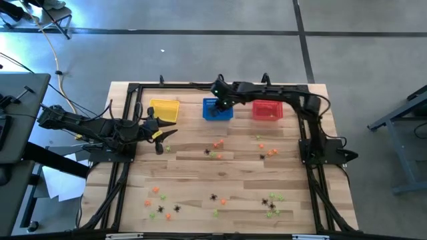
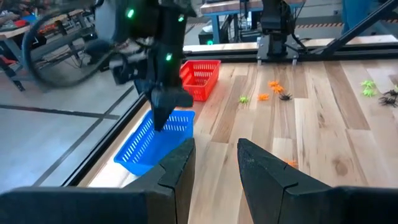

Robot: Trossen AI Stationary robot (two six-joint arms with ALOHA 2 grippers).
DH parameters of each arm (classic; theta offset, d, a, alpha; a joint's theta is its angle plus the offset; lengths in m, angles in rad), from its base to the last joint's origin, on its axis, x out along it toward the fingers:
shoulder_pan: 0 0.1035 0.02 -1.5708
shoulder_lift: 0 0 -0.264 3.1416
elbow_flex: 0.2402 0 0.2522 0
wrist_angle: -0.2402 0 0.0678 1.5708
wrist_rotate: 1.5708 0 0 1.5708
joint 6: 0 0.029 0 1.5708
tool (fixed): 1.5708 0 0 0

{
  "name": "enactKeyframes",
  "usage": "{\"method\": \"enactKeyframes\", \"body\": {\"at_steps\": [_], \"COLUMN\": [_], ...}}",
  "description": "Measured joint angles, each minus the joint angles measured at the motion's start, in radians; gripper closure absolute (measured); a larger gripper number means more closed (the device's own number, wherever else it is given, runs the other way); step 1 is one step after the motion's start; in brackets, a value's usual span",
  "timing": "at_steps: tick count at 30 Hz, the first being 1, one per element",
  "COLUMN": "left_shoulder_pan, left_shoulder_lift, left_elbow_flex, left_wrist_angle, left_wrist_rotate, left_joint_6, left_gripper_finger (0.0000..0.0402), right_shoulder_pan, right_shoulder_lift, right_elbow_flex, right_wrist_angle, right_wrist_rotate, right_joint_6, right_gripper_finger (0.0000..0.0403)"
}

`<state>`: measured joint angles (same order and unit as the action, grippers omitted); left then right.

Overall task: Sort Halloween decoration
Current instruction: Put the black spider toy into the blue basket

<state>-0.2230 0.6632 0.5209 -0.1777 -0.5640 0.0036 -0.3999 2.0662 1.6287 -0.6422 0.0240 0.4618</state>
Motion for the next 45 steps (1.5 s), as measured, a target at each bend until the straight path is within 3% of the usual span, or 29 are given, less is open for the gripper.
{"method": "enactKeyframes", "body": {"at_steps": [10,24,36,45], "left_shoulder_pan": [0.0,0.0,0.0,0.0], "left_shoulder_lift": [0.0,0.0,0.0,0.0], "left_elbow_flex": [0.0,0.0,0.0,0.0], "left_wrist_angle": [-0.012,-0.012,-0.015,-0.036], "left_wrist_rotate": [0.0,-0.001,-0.001,-0.001], "left_joint_6": [0.0,0.0,0.0,0.0], "left_gripper_finger": [0.0291,0.0291,0.0291,0.0291], "right_shoulder_pan": [-0.004,-0.003,-0.002,0.001], "right_shoulder_lift": [0.046,0.033,0.032,0.031], "right_elbow_flex": [0.04,0.041,0.142,0.145], "right_wrist_angle": [-0.04,-0.069,-0.139,-0.224], "right_wrist_rotate": [-0.011,-0.025,-0.009,-0.008], "right_joint_6": [-0.035,-0.103,-0.194,-0.286], "right_gripper_finger": [0.0397,0.0281,0.0274,0.0274]}}
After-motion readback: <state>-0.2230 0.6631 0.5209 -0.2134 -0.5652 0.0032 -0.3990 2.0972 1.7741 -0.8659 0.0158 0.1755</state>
